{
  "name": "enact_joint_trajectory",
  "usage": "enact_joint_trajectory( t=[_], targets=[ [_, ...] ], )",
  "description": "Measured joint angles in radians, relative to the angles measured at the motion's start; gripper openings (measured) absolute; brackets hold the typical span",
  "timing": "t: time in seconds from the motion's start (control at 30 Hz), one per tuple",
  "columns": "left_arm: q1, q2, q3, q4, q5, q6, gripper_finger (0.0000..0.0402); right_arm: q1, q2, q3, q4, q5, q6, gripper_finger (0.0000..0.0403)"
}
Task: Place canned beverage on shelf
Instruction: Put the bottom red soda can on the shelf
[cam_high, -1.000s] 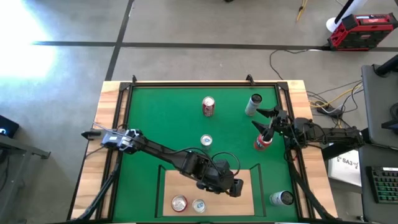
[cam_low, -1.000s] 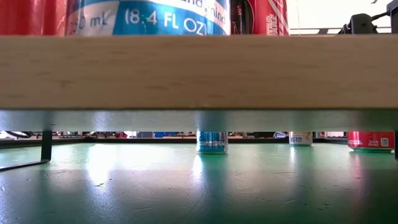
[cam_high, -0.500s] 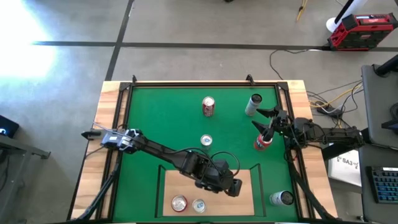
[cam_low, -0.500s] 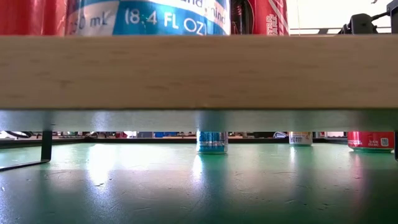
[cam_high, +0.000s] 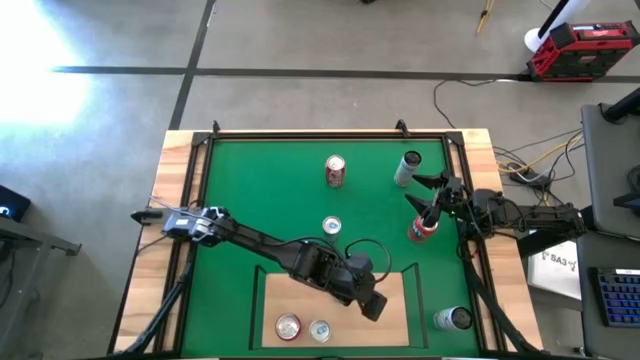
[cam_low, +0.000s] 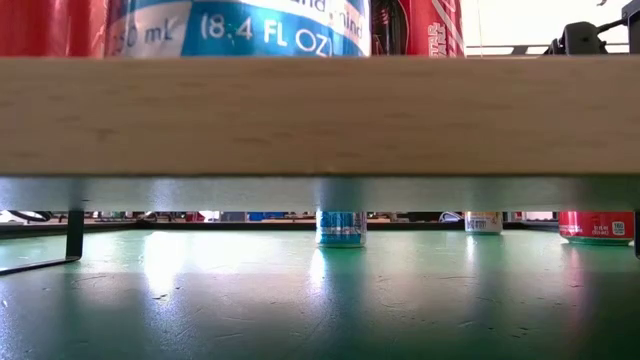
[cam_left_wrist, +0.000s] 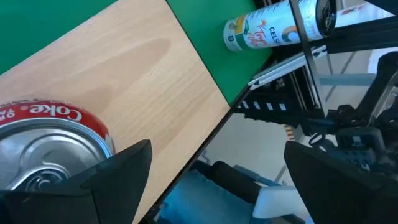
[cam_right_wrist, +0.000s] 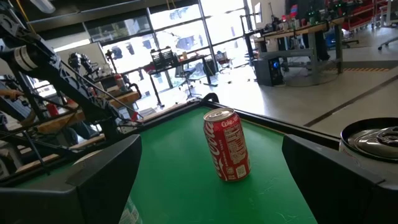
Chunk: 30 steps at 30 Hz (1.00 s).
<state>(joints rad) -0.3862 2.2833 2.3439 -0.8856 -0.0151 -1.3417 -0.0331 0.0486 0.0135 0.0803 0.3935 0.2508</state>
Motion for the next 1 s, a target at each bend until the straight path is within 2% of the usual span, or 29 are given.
enact_joint_trajectory(
  t=[0.3, 0.47, 0.7, 1.0],
  targets=[
    [0.000, 0.000, 0.000, 0.044, 0.000, -0.012, 0.0350, 0.000, 0.000, 0.000, 0.000, 0.000, 0.000, 0.0381],
    [-0.005, 0.000, 0.000, 0.057, 0.006, -0.160, 0.0350, 0.000, 0.000, 0.000, 0.000, 0.000, 0.000, 0.0381],
    [-0.005, 0.000, 0.000, 0.048, 0.043, -0.174, 0.0350, 0.000, 0.000, 0.000, 0.000, 0.000, 0.000, 0.0381],
    [-0.009, 0.000, 0.000, -0.027, 0.060, -0.370, 0.0350, 0.000, 0.000, 0.000, 0.000, 0.000, 0.000, 0.0381]
  ],
)
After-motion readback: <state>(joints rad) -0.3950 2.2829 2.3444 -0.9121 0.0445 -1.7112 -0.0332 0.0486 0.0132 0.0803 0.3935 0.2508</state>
